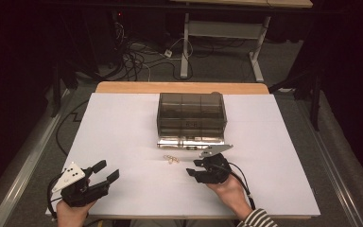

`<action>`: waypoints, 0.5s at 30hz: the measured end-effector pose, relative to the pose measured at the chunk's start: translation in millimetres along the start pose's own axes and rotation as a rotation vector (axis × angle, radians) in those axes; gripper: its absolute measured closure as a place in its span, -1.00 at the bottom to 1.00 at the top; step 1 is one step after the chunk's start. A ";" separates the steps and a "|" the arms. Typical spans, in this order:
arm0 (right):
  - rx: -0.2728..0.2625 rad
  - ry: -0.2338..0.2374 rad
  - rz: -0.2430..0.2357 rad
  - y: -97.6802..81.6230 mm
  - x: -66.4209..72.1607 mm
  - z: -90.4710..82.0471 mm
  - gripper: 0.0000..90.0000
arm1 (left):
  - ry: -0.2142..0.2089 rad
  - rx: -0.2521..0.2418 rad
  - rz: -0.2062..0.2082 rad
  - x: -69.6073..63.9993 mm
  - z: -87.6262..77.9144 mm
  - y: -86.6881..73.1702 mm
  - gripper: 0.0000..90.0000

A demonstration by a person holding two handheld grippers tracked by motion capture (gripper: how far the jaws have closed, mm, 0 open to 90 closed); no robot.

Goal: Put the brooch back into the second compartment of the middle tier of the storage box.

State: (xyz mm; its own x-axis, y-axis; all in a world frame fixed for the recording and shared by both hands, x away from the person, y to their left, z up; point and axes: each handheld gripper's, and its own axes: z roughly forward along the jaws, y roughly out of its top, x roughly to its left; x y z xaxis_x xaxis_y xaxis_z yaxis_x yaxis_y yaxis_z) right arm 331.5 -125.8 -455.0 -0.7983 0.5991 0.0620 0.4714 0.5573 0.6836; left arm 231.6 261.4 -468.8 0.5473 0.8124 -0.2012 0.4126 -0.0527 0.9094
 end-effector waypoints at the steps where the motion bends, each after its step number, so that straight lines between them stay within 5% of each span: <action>1: 0.002 0.002 -0.002 2.3 -0.2 2.2 0.24 | 0.000 0.000 -0.001 0.1 -0.1 0.0 -0.21; 15: 0.066 0.019 -0.033 28.8 5.7 32.4 0.29 | -0.006 0.001 -0.002 0.2 0.0 0.0 -0.21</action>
State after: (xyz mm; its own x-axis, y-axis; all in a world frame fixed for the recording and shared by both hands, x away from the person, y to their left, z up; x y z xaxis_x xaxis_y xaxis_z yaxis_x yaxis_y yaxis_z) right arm 352.7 -87.7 -458.5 -0.8205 0.5690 0.0544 0.4678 0.6137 0.6360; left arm 231.7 261.6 -468.9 0.5504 0.8093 -0.2053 0.4143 -0.0512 0.9087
